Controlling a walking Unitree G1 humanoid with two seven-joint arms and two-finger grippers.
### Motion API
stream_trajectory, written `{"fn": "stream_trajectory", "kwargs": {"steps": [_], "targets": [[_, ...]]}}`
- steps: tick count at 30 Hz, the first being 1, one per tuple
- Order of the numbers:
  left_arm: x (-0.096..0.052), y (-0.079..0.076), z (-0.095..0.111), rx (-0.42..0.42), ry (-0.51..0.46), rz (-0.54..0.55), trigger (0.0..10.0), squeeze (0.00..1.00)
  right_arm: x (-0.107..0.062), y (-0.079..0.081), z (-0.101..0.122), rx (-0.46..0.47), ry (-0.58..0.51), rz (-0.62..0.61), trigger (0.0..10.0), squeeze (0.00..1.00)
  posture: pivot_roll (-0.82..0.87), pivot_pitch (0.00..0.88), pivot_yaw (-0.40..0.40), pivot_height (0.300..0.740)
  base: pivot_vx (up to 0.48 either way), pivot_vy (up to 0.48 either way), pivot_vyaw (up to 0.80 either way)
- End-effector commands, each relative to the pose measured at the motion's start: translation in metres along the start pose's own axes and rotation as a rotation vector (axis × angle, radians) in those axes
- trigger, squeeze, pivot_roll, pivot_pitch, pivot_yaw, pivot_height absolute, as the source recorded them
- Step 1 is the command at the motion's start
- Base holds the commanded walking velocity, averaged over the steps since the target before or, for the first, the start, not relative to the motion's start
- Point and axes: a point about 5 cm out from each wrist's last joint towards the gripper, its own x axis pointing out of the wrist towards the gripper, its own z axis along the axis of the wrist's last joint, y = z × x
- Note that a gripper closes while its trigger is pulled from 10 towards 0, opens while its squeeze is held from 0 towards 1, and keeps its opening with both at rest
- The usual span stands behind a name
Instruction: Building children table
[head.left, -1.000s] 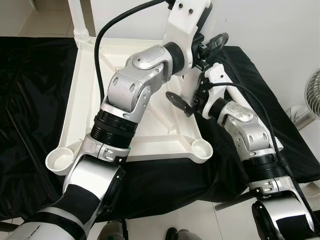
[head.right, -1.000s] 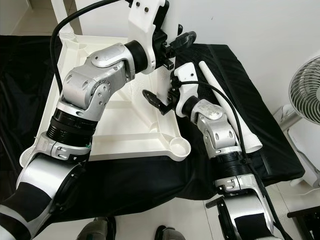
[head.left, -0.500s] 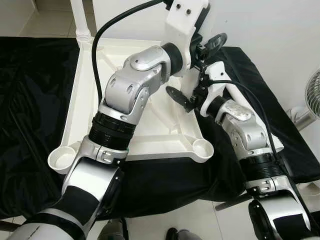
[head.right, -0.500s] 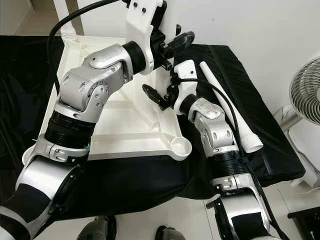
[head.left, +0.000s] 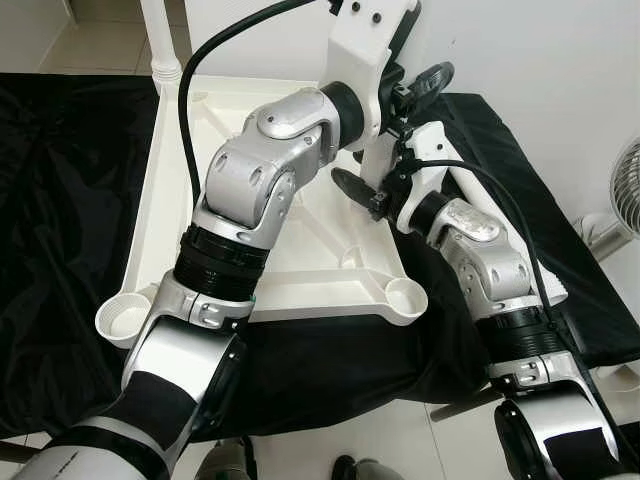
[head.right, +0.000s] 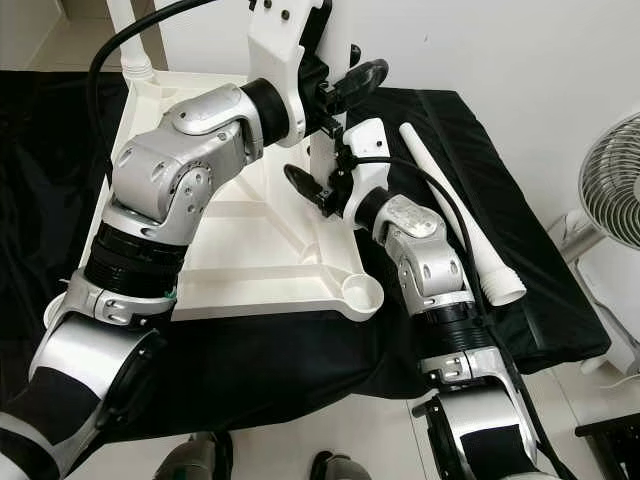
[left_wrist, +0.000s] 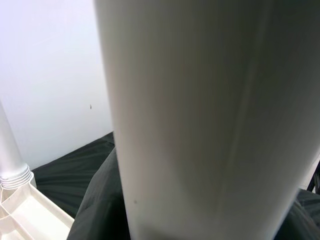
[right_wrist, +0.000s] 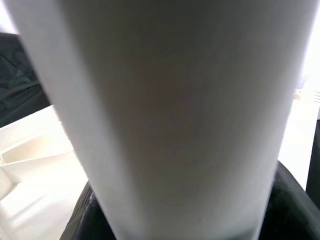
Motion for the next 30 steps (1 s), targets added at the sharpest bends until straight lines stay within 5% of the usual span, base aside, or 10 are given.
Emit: {"fn": "stream_trajectory", "kwargs": {"steps": [1,2,3,9,13,14,23,30], "targets": [[0.001,-0.009,-0.002,-0.017,0.008,-0.052,10.0,0.0,-0.004,-0.005,0.001,0.015,-0.008,-0.038,0.0,0.0,0.05,0.133,-0.05,0.74,0.0,0.0,0.0],[0.001,-0.01,-0.003,-0.041,0.006,-0.055,10.0,0.85,-0.004,-0.006,0.001,0.015,-0.006,-0.047,4.0,0.0,0.05,0.137,-0.046,0.74,0.0,0.0,0.0],[0.002,-0.011,-0.005,-0.075,0.003,-0.063,10.0,1.0,-0.005,-0.006,0.0,0.018,-0.002,-0.06,10.0,0.0,0.05,0.139,-0.046,0.74,0.0,0.0,0.0],[0.002,-0.016,-0.006,-0.136,-0.007,-0.088,10.0,1.0,-0.005,-0.006,-0.002,0.035,0.002,-0.105,10.0,0.0,0.05,0.142,-0.046,0.74,0.0,0.0,0.0],[0.003,-0.021,-0.007,-0.271,-0.039,-0.103,10.0,1.0,-0.007,-0.009,-0.006,0.091,-0.002,-0.187,10.0,0.0,0.05,0.146,-0.043,0.74,0.0,0.0,0.0],[0.003,-0.023,-0.007,-0.325,-0.054,-0.106,10.0,0.0,-0.008,-0.01,-0.007,0.107,-0.004,-0.211,10.0,0.0,0.06,0.149,-0.041,0.74,0.0,0.0,0.0],[0.002,-0.02,-0.004,-0.471,-0.122,-0.064,10.0,0.0,-0.015,-0.02,-0.013,0.148,0.009,-0.309,10.0,0.0,0.06,0.147,-0.038,0.74,0.0,0.0,0.0],[-0.015,0.02,-0.005,-0.435,-0.107,0.141,10.0,0.0,-0.025,-0.027,-0.017,0.184,0.006,-0.431,10.0,0.0,0.07,0.139,-0.04,0.74,0.0,0.0,0.0]]}}
